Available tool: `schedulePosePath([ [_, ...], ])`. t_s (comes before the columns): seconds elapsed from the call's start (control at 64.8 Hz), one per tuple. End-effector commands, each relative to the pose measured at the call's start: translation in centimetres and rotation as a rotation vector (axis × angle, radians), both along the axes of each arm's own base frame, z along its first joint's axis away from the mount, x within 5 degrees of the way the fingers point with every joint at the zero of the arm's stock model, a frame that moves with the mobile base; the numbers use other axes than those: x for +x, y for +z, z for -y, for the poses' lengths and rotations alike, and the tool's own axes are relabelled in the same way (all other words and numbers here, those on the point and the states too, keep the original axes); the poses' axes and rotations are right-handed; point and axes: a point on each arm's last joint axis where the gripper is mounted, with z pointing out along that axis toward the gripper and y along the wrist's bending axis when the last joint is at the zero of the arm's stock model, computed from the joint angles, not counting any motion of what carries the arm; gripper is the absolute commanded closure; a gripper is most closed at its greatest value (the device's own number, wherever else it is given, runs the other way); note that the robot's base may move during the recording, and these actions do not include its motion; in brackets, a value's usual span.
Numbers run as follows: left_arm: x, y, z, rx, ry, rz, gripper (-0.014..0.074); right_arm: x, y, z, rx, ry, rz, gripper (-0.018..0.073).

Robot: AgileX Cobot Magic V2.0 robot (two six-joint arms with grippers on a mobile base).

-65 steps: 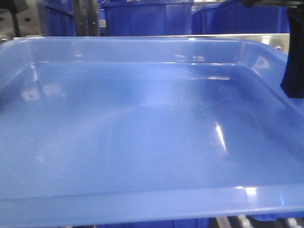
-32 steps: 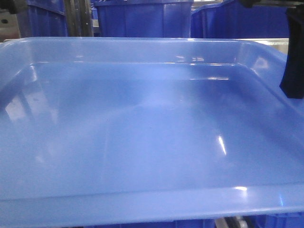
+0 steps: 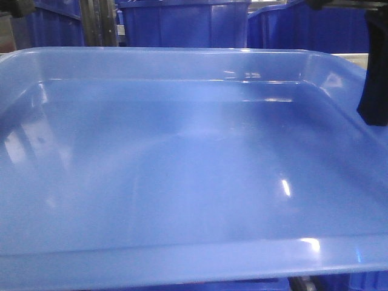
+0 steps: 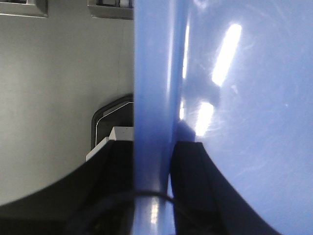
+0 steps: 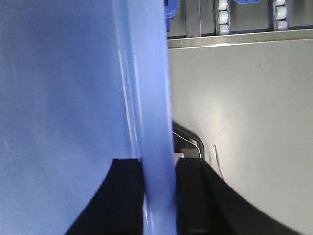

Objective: Grab blue tray and place on right shelf
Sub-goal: 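Hold the tray raised in both grippers while driving to the shelf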

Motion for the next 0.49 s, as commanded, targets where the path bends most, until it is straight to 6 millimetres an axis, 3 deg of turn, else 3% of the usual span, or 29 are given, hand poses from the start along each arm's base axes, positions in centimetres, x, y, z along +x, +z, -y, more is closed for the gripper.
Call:
schedulePosePath([
  [0.0,-0.33,1.46,0.63,-0.098,0.004,0.039,0.0490,0.09,1.59,-0.21,0.079,-0.003,0.083,0.0316],
  [0.478,-0.33,1.46,0.63,-0.098,0.004,0.039,0.0490,0.09,1.59,-0.21,0.079,-0.003,0.083,0.0316],
])
